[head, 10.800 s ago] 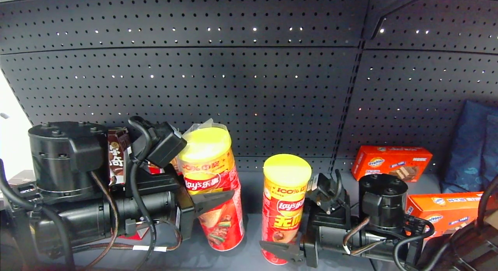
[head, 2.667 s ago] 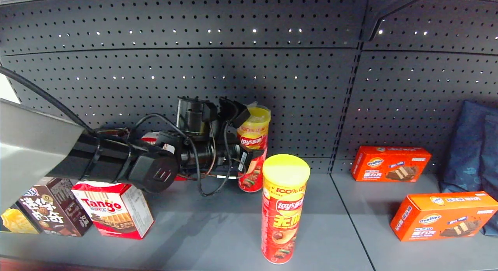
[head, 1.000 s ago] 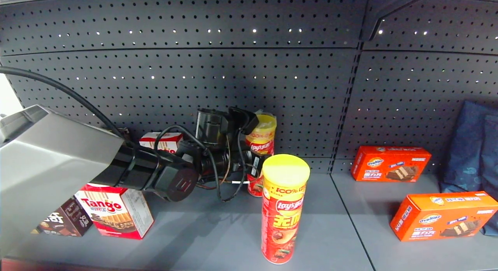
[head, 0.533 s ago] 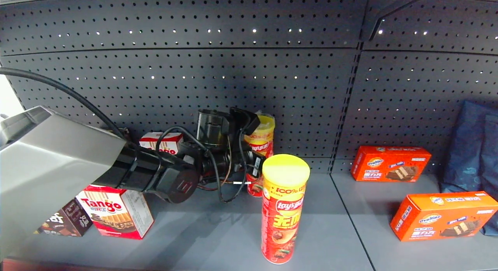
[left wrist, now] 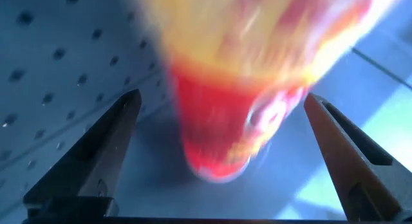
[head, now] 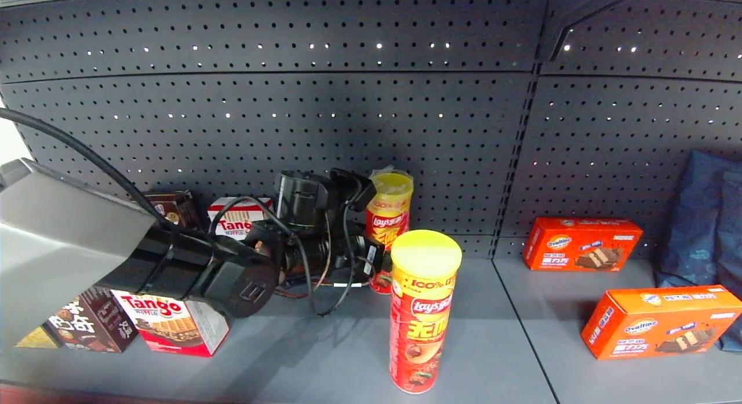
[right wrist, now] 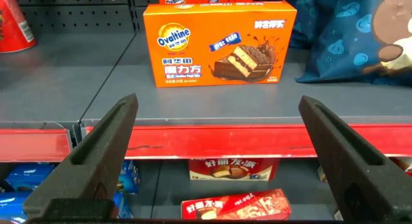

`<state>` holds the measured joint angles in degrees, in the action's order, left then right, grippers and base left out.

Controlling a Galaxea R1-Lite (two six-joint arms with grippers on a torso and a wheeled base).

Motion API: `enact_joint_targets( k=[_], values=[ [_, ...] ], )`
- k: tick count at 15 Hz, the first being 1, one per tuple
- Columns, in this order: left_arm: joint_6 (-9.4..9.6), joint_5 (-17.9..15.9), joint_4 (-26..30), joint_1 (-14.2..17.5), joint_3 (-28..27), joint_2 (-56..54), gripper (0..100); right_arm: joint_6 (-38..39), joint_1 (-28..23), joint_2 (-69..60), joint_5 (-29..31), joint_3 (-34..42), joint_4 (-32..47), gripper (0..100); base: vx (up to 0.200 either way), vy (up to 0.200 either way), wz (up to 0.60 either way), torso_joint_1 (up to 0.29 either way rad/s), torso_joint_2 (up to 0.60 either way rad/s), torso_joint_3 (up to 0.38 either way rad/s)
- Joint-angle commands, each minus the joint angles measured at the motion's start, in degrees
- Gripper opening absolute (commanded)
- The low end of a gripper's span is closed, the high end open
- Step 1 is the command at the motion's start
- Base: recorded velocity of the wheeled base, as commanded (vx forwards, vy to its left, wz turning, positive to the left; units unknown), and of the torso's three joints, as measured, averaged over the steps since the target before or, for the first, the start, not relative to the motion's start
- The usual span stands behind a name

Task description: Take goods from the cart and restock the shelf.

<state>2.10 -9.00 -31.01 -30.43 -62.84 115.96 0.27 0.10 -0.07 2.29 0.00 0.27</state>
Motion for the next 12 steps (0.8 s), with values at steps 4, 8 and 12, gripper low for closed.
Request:
enact_joint_targets(
  k=[4, 8, 12],
  values=[
    [-0.08, 0.0, 0.1, 1.5, 7.0, -8.7, 100, 0.0, 0.0, 0.1, 0.0, 0.0, 0.0, 100, 0.0, 0.0, 0.0, 0.0, 0.0, 0.0],
    [-0.08, 0.3, 0.1, 3.4, 12.7, -15.9, 100, 0.0, 0.0, 0.1, 0.0, 0.0, 0.0, 100, 0.0, 0.0, 0.0, 0.0, 0.0, 0.0],
    [-0.16, 0.1, 0.1, 7.8, 20.3, -29.4, 100, 0.0, 0.0, 0.1, 0.0, 0.0, 0.0, 100, 0.0, 0.0, 0.0, 0.0, 0.0, 0.0]
  ],
)
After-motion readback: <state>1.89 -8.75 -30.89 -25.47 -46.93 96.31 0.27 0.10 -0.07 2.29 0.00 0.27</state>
